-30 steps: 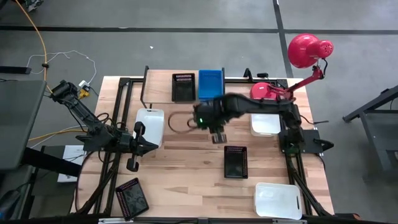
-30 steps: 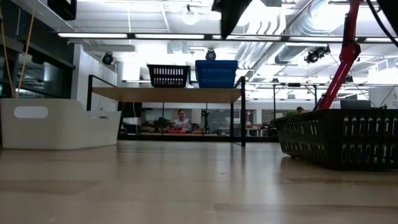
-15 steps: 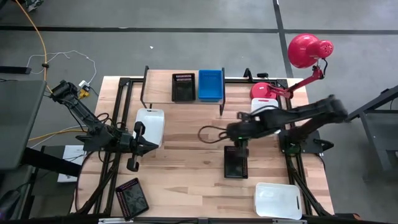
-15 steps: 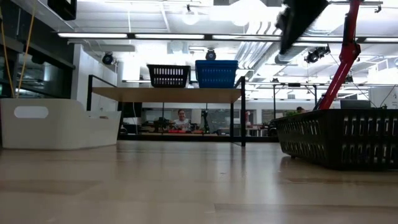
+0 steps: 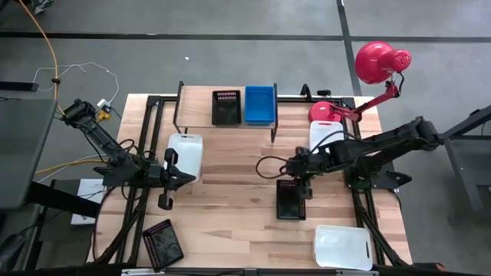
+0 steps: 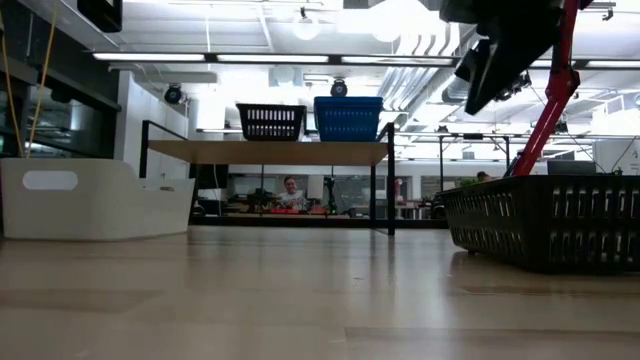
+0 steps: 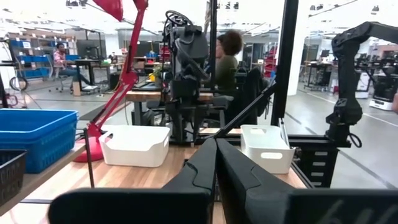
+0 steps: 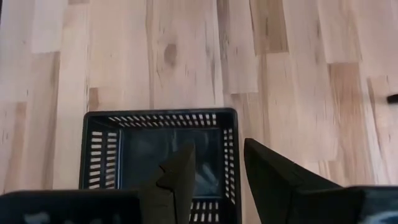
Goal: Stack baskets on shelf by color
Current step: Stack the top black bin on the black bin on the shelf
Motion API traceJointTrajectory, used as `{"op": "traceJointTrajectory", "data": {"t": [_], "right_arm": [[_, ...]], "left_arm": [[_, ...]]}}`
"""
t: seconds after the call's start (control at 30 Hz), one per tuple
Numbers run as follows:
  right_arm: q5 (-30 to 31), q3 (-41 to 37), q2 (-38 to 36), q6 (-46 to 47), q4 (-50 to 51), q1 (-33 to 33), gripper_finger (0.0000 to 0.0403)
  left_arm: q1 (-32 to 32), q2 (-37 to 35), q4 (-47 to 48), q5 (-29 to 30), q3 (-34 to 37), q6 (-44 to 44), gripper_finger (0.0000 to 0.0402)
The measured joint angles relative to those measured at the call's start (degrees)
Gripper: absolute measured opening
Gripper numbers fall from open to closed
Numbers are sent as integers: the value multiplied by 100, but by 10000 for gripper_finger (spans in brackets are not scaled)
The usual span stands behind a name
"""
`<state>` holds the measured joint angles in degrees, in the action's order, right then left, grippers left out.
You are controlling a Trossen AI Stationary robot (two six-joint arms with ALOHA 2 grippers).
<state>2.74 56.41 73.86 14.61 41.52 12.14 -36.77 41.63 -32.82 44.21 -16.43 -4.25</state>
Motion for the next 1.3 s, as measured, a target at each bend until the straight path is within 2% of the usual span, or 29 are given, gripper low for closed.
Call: {"op": "traceJointTrajectory", "data": {"t": [0.8, 0.97, 1.13, 1.3], "right_arm": [[28, 11, 40, 162, -68, -13, 123], [-37, -5, 40, 275, -309, -13, 123], [-53, -395, 142, 348, -363, -9, 123], [-601, -1118, 161, 341, -1221, -79, 123]], "left_arm": [[0, 0, 0, -16, -2, 339, 0], [0, 0, -2, -268, -2, 409, 0], [0, 0, -3, -304, -2, 368, 0], [-1, 0, -3, -299, -2, 317, 0]]}}
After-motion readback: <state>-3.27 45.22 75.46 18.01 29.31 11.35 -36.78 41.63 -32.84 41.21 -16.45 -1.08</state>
